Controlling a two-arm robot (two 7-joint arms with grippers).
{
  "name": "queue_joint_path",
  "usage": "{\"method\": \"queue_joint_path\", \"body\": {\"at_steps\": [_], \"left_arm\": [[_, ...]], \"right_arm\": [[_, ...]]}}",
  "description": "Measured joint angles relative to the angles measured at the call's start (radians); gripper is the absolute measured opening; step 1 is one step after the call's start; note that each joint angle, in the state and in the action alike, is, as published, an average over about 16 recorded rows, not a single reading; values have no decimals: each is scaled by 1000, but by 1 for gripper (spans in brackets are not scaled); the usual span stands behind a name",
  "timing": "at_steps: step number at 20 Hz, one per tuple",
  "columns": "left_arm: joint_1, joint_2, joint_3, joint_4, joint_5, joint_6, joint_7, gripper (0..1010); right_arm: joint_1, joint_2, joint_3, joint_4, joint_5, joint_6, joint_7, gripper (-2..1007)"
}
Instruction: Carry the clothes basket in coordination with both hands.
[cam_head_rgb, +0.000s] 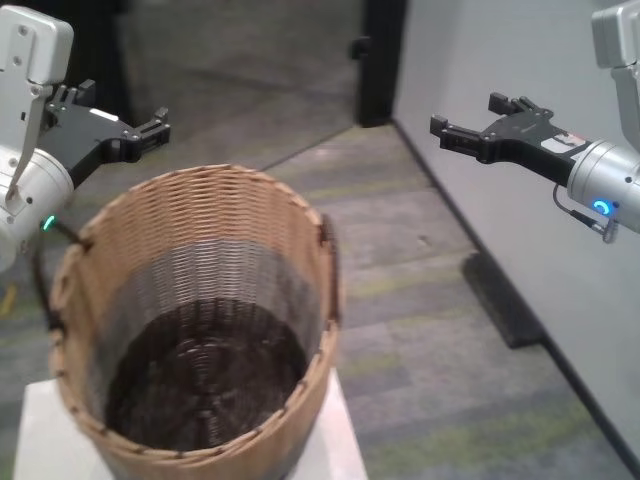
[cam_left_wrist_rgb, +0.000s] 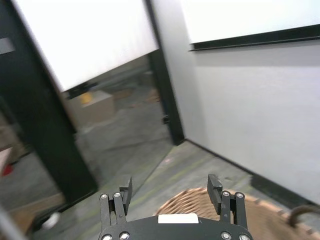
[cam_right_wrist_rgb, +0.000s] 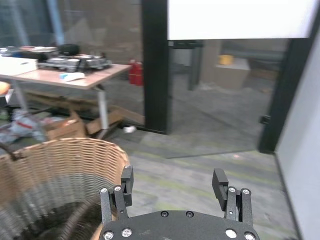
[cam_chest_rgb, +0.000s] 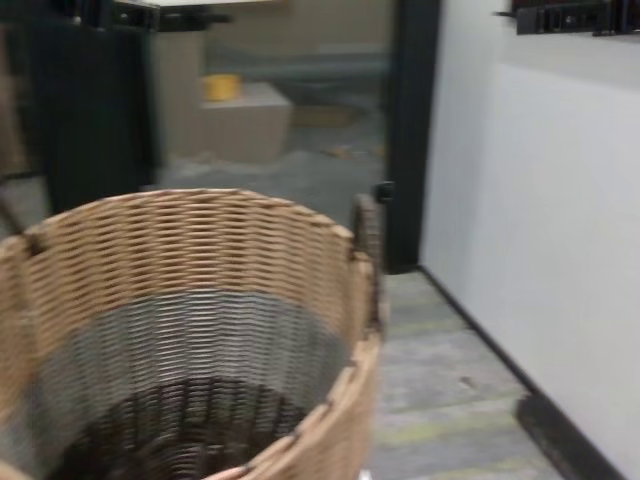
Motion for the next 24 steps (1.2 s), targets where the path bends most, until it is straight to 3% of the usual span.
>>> {"method": "queue_joint_path", "body": {"at_steps": [24], "left_arm": [[1, 0, 1, 1, 0, 3, 0, 1002]], "right_arm": [[1, 1, -2, 2, -2, 2, 0, 1004]]}}
